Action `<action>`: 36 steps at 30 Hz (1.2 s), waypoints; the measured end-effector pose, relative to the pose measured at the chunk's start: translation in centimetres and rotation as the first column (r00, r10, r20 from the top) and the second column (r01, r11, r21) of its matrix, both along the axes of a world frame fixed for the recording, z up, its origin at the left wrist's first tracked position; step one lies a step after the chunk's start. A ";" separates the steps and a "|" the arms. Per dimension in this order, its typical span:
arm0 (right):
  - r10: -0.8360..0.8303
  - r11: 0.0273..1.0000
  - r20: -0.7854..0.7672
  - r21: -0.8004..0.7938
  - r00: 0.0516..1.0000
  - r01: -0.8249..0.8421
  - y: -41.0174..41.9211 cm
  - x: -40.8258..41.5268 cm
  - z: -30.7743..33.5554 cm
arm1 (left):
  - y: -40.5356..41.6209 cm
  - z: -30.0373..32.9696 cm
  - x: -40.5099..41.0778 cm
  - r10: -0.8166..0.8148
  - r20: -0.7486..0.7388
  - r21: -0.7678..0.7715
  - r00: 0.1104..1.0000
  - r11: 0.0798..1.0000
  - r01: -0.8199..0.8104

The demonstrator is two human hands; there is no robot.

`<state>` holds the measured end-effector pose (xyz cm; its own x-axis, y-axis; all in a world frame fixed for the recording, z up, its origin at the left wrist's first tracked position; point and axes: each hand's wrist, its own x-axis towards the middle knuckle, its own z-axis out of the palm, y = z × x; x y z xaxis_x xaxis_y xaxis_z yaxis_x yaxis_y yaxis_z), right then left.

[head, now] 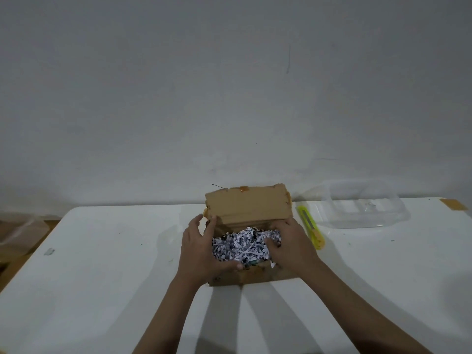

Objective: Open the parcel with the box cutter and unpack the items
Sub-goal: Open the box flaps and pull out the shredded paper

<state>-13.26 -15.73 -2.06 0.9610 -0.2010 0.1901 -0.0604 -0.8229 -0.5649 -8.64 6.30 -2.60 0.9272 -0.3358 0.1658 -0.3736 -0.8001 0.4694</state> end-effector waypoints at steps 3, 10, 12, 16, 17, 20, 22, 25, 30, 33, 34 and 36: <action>-0.017 1.000 -0.059 -0.022 0.998 0.016 0.2 0.1 -0.1 | -1.3 0.7 -1.0 0.023 0.142 -0.133 0.990 0.991 -0.004; -0.046 0.994 -0.236 -0.107 0.971 0.021 0.5 0.3 0.1 | -3.4 0.5 -1.8 0.086 0.022 0.037 0.996 0.996 -0.087; -0.038 0.990 -0.273 -0.141 0.961 -0.001 0.3 0.6 0.2 | -3.4 0.9 -1.5 0.099 -0.013 0.094 0.995 0.991 -0.097; -0.001 0.980 -0.353 -0.188 0.936 -0.070 0.0 1.4 0.8 | -3.5 1.6 -0.5 0.087 -0.084 0.133 0.993 0.988 -0.075; 0.019 0.975 -0.383 -0.196 0.924 -0.101 0.0 1.7 0.9 | -3.6 1.6 -0.3 0.079 -0.110 0.144 0.991 0.988 -0.062; 0.069 0.965 -0.441 -0.199 0.895 -0.172 0.2 2.2 0.9 | -4.3 1.7 -0.2 0.062 -0.195 0.233 0.979 0.972 -0.015; 0.079 0.961 -0.467 -0.200 0.881 -0.192 0.2 2.4 1.0 | -4.9 1.8 -0.4 0.077 -0.258 0.333 0.963 0.943 0.014; 0.092 0.959 -0.506 -0.185 0.858 -0.212 -0.1 2.6 1.0 | -5.6 2.1 -0.2 0.086 -0.357 0.428 0.930 0.900 0.081; 0.145 0.962 -0.641 -0.087 0.754 -0.259 -0.3 2.7 0.1 | -5.9 2.4 1.2 0.087 -0.583 0.397 0.807 0.898 0.191; 0.171 0.970 -0.645 -0.022 0.745 -0.242 -0.4 2.4 0.4 | -5.6 2.5 2.5 0.092 -0.668 0.400 0.738 0.881 0.253; 0.181 0.972 -0.643 0.002 0.744 -0.234 -0.4 2.4 0.5 | -5.5 2.5 2.8 0.088 -0.688 0.405 0.721 0.871 0.280; 0.202 0.975 -0.646 0.060 0.736 -0.214 -0.4 2.3 0.3 | -5.3 2.9 3.0 0.064 -0.717 0.396 0.694 0.856 0.331</action>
<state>-10.92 -16.15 -1.71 0.8726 0.0158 -0.4882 -0.2307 -0.8677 -0.4403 -5.69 0.97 0.34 0.6386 -0.3135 -0.7027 -0.2242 -0.9494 0.2199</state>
